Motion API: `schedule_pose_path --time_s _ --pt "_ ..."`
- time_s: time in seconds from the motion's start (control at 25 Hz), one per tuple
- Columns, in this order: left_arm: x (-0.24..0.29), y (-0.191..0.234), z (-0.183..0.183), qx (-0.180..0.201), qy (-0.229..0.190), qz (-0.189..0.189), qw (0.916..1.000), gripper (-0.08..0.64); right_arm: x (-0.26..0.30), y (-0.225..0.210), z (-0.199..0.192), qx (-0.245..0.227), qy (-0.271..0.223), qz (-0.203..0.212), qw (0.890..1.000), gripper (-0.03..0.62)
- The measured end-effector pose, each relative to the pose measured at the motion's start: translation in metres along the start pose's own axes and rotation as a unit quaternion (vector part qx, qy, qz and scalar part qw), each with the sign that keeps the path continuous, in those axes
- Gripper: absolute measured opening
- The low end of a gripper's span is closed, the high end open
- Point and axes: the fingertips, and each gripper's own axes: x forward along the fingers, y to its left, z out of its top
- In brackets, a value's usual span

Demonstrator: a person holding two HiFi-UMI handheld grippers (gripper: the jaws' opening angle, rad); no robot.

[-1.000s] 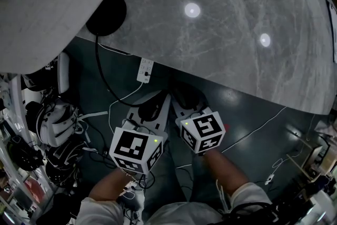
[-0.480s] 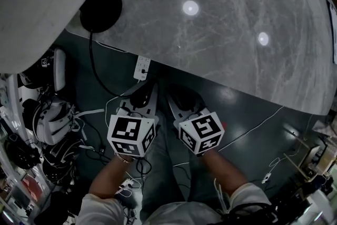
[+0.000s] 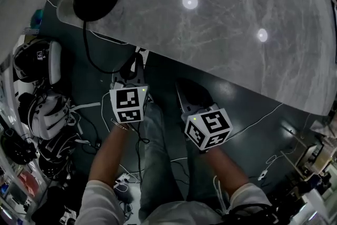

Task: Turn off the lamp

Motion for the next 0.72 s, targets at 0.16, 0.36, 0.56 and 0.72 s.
schedule_pose_path --time_s 0.16,0.36,0.56,0.72 --pt "0.016 0.017 -0.007 -0.017 -0.021 0.016 0.9995 0.025 -0.002 -0.007 -0.005 0.007 0.002 -0.005 1.000 0.008" --pt "0.025 0.017 -0.013 -0.045 -0.036 -0.008 0.9983 0.025 -0.009 -0.013 -0.010 0.006 0.007 -0.009 1.000 0.007" --pt "0.026 0.021 -0.002 -0.087 -0.089 -0.018 0.9921 0.120 -0.017 -0.020 -0.013 0.007 0.009 -0.015 1.000 0.006" --pt "0.022 0.026 0.008 -0.111 -0.109 -0.014 0.9878 0.163 -0.020 -0.021 -0.009 0.007 0.005 -0.017 1.000 0.006"
